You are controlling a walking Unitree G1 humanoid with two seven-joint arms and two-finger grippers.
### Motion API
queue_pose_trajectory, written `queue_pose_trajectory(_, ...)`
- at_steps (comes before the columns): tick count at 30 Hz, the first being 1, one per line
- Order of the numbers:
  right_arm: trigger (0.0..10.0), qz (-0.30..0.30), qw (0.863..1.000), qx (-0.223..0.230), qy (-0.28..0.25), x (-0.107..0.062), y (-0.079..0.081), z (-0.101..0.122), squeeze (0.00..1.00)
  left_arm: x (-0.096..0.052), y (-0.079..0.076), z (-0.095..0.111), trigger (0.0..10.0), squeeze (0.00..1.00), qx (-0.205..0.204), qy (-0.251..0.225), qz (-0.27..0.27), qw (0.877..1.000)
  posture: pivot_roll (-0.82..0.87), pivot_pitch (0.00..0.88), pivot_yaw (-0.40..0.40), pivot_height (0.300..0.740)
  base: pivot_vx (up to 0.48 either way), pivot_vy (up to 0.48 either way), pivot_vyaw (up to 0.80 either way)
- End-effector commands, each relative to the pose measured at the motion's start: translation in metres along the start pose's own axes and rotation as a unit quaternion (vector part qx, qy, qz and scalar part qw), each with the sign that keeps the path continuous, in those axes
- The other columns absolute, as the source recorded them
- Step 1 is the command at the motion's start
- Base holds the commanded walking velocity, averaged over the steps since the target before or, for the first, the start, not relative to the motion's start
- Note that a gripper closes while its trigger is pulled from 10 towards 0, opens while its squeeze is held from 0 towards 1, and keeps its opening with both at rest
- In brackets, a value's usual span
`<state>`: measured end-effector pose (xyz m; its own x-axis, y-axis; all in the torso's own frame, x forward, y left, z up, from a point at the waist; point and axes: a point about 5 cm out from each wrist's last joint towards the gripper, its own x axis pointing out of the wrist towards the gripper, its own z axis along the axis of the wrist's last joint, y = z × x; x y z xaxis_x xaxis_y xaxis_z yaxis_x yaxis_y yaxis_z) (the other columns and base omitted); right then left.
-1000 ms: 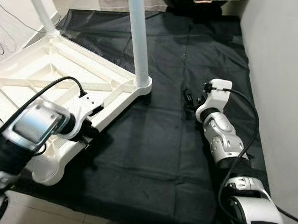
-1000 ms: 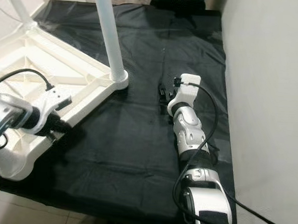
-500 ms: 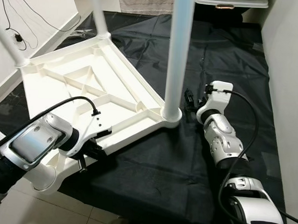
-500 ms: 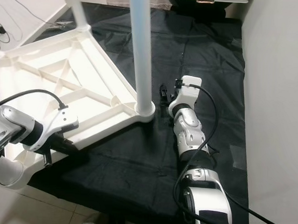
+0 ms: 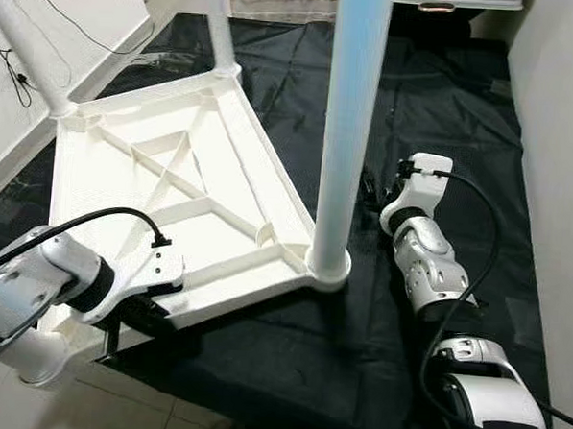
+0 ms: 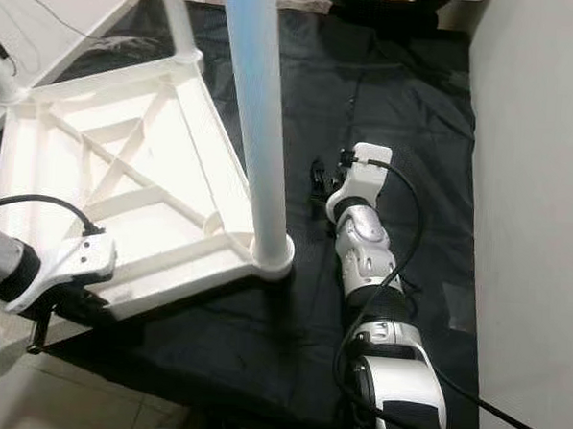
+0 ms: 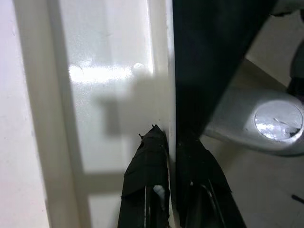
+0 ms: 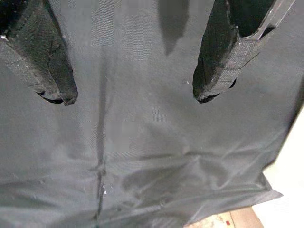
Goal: Building children table
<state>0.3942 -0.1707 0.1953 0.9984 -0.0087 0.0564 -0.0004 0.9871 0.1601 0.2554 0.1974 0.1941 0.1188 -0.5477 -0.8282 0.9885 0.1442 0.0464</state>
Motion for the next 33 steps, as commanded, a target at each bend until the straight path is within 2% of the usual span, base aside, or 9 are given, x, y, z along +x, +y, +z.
queue_pose_trajectory(1,10.0,-0.004,1.0,-0.001,-0.001,0.0,0.001,-0.002,0.0,0.017,-0.024,0.005,0.0,0.0,0.027,-0.026,-0.134,0.99,0.05,0.183,0.067,0.74,0.0,0.0,0.0)
queue_pose_trajectory(9,10.0,-0.006,1.0,-0.005,-0.006,0.001,0.0,-0.001,0.0,0.009,-0.032,-0.013,0.0,0.0,0.078,0.013,-0.15,0.986,0.04,0.176,0.061,0.74,0.0,0.0,0.0)
queue_pose_trajectory(16,10.0,-0.006,1.0,-0.005,-0.006,0.0,0.0,-0.001,0.0,0.006,-0.041,-0.025,0.0,0.0,0.09,0.038,-0.174,0.98,0.04,0.179,0.063,0.74,0.0,0.0,0.0)
queue_pose_trajectory(24,10.0,-0.006,1.0,-0.005,-0.001,-0.001,0.001,-0.005,0.0,0.0,-0.042,-0.066,0.0,0.0,0.151,0.144,-0.16,0.965,0.05,0.184,0.057,0.74,0.0,0.0,0.0)
queue_pose_trajectory(27,10.0,-0.006,1.0,-0.005,-0.001,-0.001,0.001,-0.005,0.0,0.0,-0.037,-0.07,0.3,0.0,0.161,0.16,-0.138,0.964,0.05,0.184,0.057,0.74,0.0,0.0,0.0)
queue_pose_trajectory(28,10.0,-0.005,1.0,-0.005,-0.002,0.0,0.001,-0.005,0.0,0.0,-0.032,-0.075,10.0,0.0,0.163,0.179,-0.119,0.963,0.05,0.184,0.057,0.74,0.0,0.0,0.0)
queue_pose_trajectory(31,10.0,-0.004,1.0,-0.005,-0.003,0.0,0.002,-0.004,0.0,0.0,-0.025,-0.078,10.0,0.0,0.153,0.192,-0.086,0.966,0.05,0.184,0.057,0.74,0.0,0.0,0.0)
queue_pose_trajectory(32,10.0,-0.004,1.0,-0.005,-0.003,0.0,0.002,-0.004,0.0,0.0,-0.022,-0.077,10.0,1.0,0.153,0.188,-0.075,0.967,0.04,0.186,0.053,0.74,0.0,0.0,0.0)
queue_pose_trajectory(33,10.0,-0.004,1.0,-0.005,-0.003,0.0,0.002,-0.004,0.0,0.001,-0.018,-0.075,10.0,1.0,0.156,0.182,-0.06,0.969,0.04,0.186,0.053,0.74,0.0,0.0,0.0)
